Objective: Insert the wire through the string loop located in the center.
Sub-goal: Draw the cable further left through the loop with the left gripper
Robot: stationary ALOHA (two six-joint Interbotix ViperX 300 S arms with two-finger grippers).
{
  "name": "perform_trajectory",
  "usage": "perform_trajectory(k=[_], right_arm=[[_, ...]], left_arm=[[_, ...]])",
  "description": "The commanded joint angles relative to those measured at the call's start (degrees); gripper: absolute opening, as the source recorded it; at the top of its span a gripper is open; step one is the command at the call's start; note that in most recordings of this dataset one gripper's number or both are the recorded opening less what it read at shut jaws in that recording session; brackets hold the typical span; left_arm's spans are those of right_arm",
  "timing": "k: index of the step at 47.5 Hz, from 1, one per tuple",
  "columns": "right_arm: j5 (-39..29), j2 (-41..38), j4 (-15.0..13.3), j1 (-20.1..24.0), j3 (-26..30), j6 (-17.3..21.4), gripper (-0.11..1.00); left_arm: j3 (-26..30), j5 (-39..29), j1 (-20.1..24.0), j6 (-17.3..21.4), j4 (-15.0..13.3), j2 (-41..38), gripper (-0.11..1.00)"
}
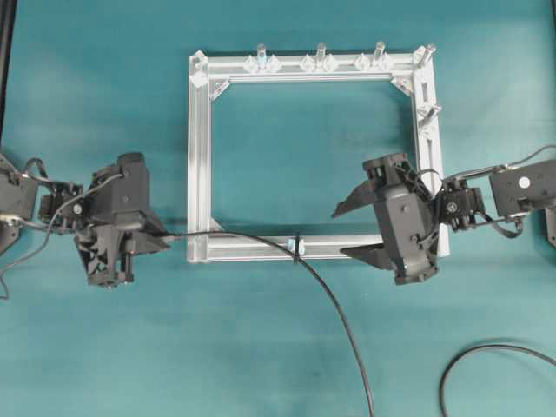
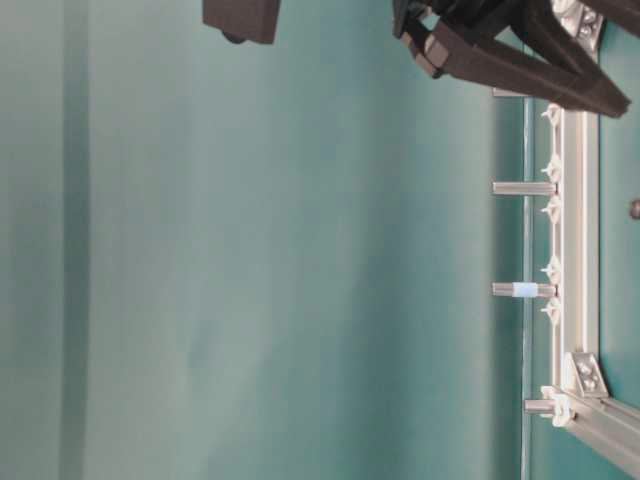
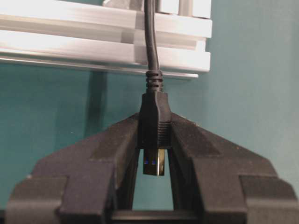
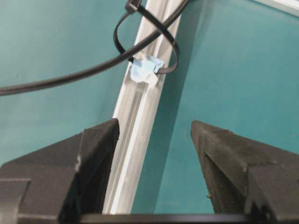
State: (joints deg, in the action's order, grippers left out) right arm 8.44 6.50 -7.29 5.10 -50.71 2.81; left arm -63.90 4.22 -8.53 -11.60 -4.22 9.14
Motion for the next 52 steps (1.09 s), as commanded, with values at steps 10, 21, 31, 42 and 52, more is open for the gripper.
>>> perform_trajectory(k=[10, 21, 31, 42, 52], right_arm=[[0.0, 1.2, 0.2, 0.3, 1.1, 0.1, 0.67], [0.2, 1.2, 0.2, 0.2, 0.8, 0.1, 0.67], [0.2, 1.2, 0.2, 0.2, 0.8, 0.1, 0.67], [0.2, 1.2, 0.2, 0.3, 0.8, 0.1, 0.67], [0.0, 1.5, 0.2, 0.2, 1.1, 0.1, 0.67]], left_arm=[[0.4, 0.3, -0.9, -0.4, 0.2, 0.9, 0.18], [0.9, -1.7, -1.0, -0.3, 0.2, 1.7, 0.19], [1.9, -4.1, -1.0, 0.5, 0.8, 1.9, 0.59], [3.0, -4.1, -1.1, 1.5, 0.9, 2.1, 0.74], [3.0, -5.5, -1.1, 2.1, 0.9, 6.4, 0.73]])
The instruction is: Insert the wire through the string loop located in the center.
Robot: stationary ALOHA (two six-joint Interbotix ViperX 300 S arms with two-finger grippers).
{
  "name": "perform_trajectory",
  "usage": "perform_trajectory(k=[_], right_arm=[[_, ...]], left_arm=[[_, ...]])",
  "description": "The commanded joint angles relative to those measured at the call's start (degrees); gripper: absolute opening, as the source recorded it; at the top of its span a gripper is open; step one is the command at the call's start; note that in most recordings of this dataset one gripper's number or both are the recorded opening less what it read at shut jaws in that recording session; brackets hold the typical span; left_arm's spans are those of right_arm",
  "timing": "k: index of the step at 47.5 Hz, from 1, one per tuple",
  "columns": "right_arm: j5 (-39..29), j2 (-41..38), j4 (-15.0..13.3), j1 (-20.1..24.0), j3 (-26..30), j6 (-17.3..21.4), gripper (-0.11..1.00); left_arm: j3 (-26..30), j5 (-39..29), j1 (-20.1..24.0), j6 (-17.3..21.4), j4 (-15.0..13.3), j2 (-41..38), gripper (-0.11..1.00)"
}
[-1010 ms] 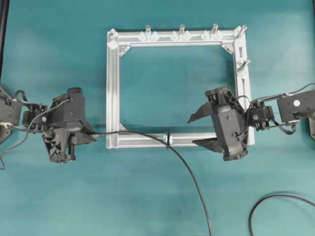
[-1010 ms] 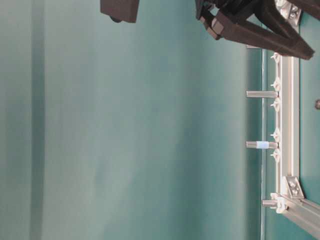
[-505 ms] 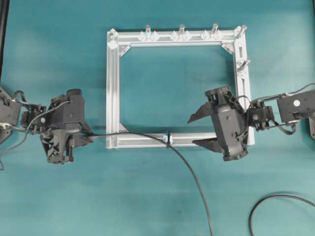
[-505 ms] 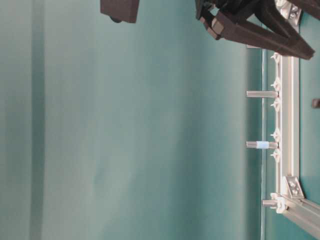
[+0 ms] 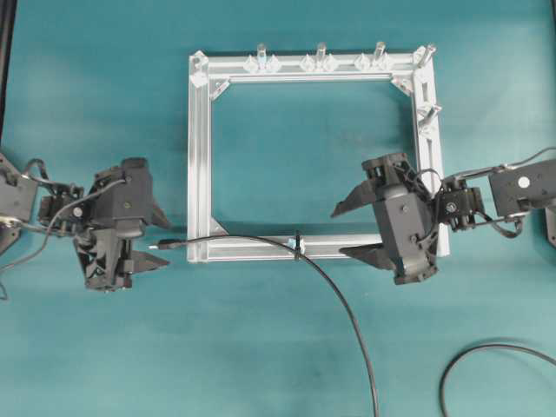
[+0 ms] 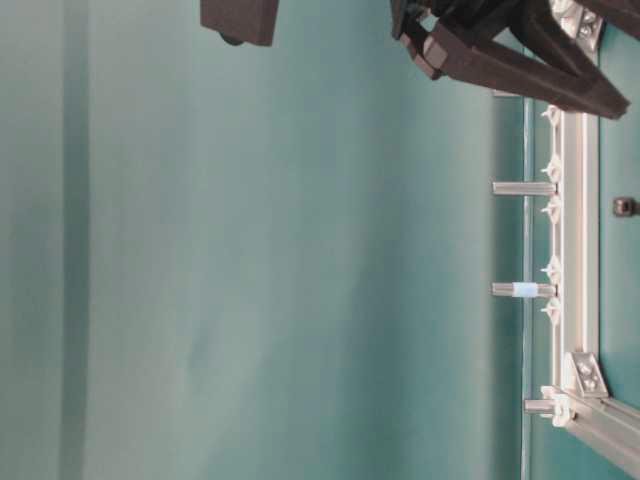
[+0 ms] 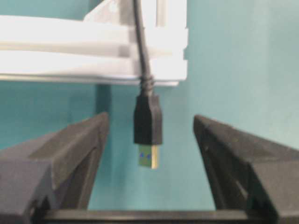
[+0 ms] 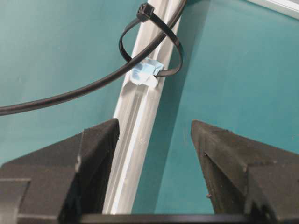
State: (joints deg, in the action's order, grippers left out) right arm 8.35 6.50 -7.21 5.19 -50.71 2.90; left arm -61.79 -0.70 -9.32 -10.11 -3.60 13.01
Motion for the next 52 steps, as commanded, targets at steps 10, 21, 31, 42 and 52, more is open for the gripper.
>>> perform_trajectory(k=[10, 21, 31, 42, 52], right_arm=[[-0.3, 3.4, 0.1, 0.1, 1.1, 0.0, 0.67], [-2.9, 6.5, 0.1, 0.1, 1.2, 0.0, 0.67], [-3.9, 8.9, 0.1, -0.1, 1.1, 0.0, 0.67], [-3.7, 10.3, 0.1, -0.4, 0.4, -0.1, 0.67], [-2.0, 10.9, 0.0, -0.8, -0.8, -0.1, 0.67]], left_arm=[[0.9, -5.5, -0.2, 0.7, 0.3, 7.0, 0.73], [0.4, -6.9, 0.1, 0.7, 0.3, 11.0, 0.73], [0.4, -7.4, 1.6, 0.7, 0.3, 13.2, 0.73], [-0.1, -7.3, 4.5, 1.6, 0.4, 16.3, 0.73], [-1.2, -7.1, 7.0, 3.4, 0.4, 20.8, 0.72]])
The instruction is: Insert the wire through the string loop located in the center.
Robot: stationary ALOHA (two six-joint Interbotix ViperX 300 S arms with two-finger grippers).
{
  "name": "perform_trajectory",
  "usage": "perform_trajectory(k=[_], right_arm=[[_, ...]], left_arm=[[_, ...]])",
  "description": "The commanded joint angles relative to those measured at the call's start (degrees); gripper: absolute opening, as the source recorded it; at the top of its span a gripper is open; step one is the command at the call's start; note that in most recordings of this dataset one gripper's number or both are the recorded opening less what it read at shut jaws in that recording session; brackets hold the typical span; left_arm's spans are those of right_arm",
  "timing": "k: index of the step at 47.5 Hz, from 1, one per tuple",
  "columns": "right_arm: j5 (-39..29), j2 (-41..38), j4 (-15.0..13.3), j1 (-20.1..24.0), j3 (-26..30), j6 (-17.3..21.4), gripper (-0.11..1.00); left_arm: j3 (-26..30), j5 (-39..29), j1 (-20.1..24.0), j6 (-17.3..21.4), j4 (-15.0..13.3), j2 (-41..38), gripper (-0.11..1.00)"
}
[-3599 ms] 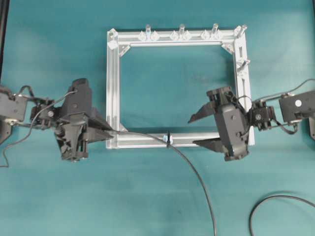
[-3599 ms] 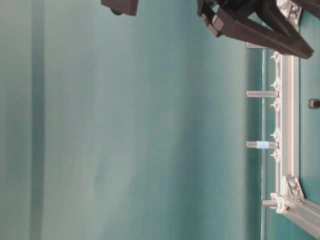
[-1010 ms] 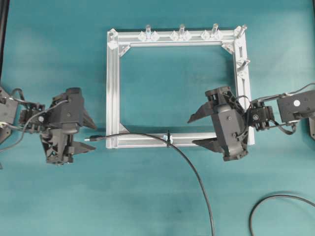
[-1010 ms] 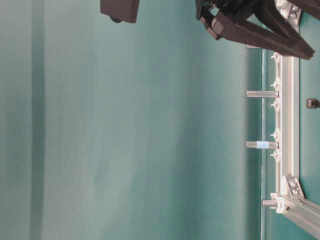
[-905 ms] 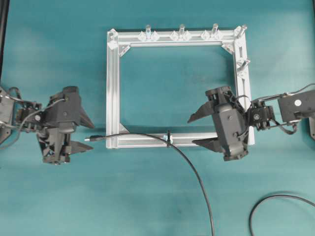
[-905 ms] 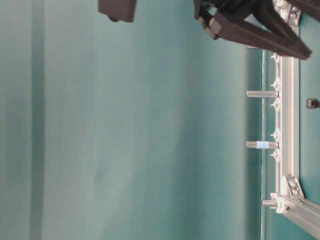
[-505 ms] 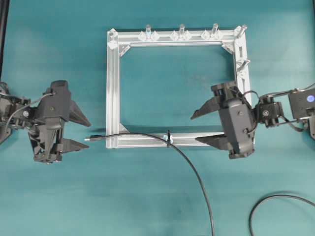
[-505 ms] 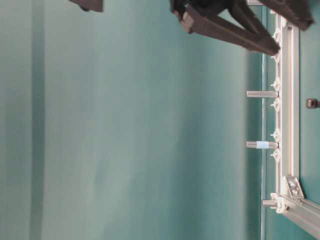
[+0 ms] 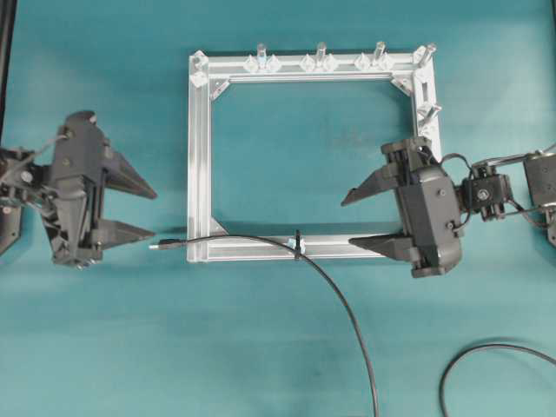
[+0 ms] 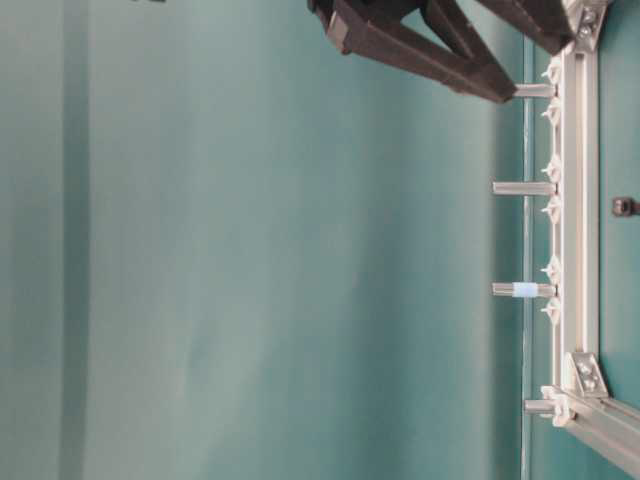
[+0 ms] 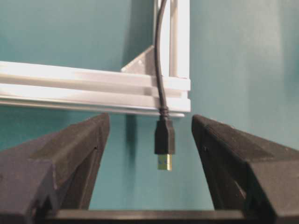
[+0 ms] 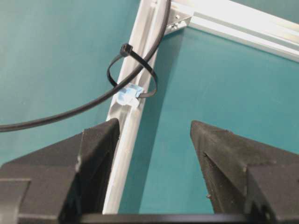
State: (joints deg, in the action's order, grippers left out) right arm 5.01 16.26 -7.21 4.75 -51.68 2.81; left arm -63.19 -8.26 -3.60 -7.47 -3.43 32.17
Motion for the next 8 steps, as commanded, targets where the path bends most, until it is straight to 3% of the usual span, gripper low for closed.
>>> perform_trajectory(k=[1, 8], right_arm=[[1.7, 1.1, 0.0, -0.5, 0.0, 0.0, 0.67], [5.1, 1.2, 0.0, -2.0, -1.0, 0.0, 0.67]], left_arm=[[0.0, 0.5, 1.8, 0.9, 0.3, 2.1, 0.72], [-1.4, 1.1, 4.4, 2.0, 0.3, 5.6, 0.72]])
